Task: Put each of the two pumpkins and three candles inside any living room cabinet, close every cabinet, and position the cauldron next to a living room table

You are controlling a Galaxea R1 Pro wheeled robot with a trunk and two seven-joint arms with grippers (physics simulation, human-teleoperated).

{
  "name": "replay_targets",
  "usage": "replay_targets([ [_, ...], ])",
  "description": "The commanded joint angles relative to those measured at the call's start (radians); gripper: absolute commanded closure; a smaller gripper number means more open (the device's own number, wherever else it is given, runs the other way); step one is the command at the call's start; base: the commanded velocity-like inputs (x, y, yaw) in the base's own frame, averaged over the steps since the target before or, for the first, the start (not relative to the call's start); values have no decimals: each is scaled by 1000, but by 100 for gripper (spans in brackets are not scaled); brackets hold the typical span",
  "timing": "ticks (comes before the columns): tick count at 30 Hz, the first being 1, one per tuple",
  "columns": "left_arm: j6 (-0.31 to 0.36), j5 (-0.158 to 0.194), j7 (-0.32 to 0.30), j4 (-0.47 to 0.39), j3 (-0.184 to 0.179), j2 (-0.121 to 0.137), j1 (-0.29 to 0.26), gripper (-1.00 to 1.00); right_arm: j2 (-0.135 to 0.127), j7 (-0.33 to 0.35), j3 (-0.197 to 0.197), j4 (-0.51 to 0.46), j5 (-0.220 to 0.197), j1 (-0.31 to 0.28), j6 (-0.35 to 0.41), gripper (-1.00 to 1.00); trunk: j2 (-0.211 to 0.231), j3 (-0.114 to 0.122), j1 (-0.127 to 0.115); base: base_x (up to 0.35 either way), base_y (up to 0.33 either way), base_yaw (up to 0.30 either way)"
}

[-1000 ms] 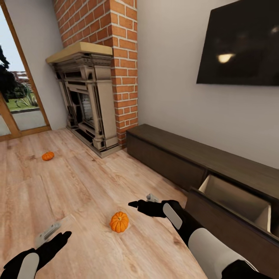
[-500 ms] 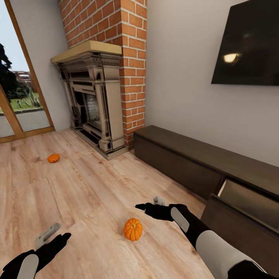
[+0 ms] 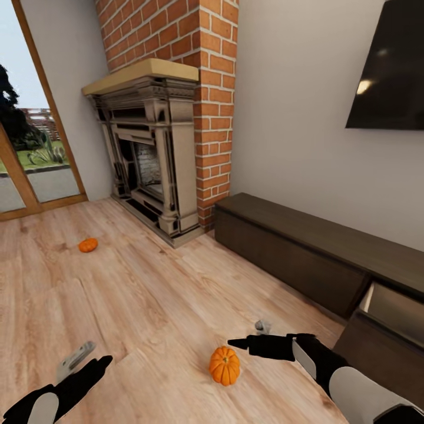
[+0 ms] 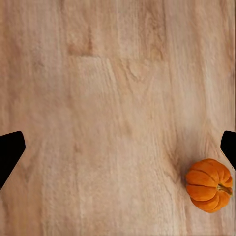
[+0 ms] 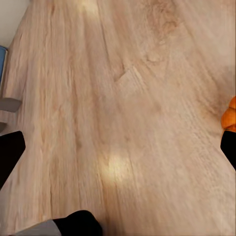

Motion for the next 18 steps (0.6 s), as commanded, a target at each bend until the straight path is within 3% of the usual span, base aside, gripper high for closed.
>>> replay_targets([
  [1, 4, 10, 1, -1, 1, -1, 0, -100, 0, 0, 5, 5, -8, -1, 10, -100, 0, -1, 0, 204, 284, 0],
  [3, 4, 10, -14, -2, 1, 0, 1, -100, 4, -4, 5, 17, -3, 0, 15, -100, 0, -1, 0, 215, 276, 0],
  [6, 4, 10, -29, -2, -2, -1, 2, -100, 1, -48, -10, 20, -5, -8, 117, -100, 0, -1, 0, 249, 205, 0],
  [7, 4, 9, -30, -2, -13, -1, 3, -100, -20, -124, -51, 17, -13, -14, 125, -100, 0, -1, 0, 314, 37, 0],
  [8, 4, 9, -31, -2, -31, -1, 3, -100, -26, -141, -82, 17, -13, -14, 115, -100, 0, -1, 0, 206, 19, 0],
  [11, 15, 17, -31, -6, -47, -3, -3, -100, -35, -154, -103, 17, -12, -15, 110, -100, 0, -1, 0, 127, 12, 0],
  [12, 18, 36, -30, -8, -51, -5, -7, -100, -41, -159, -109, 17, -12, -15, 110, -100, 0, -1, 0, 54, 5, 0],
  [14, 26, 110, -32, -10, -77, 0, -13, -100, -55, -174, -115, 20, -12, -15, 110, -100, -1, -9, 1, 26, 2, 0],
  [18, 30, 155, -35, -10, -163, 2, -37, -100, -61, -191, -119, 19, -14, -17, 117, -100, -2, -24, 3, 8, 1, 0],
])
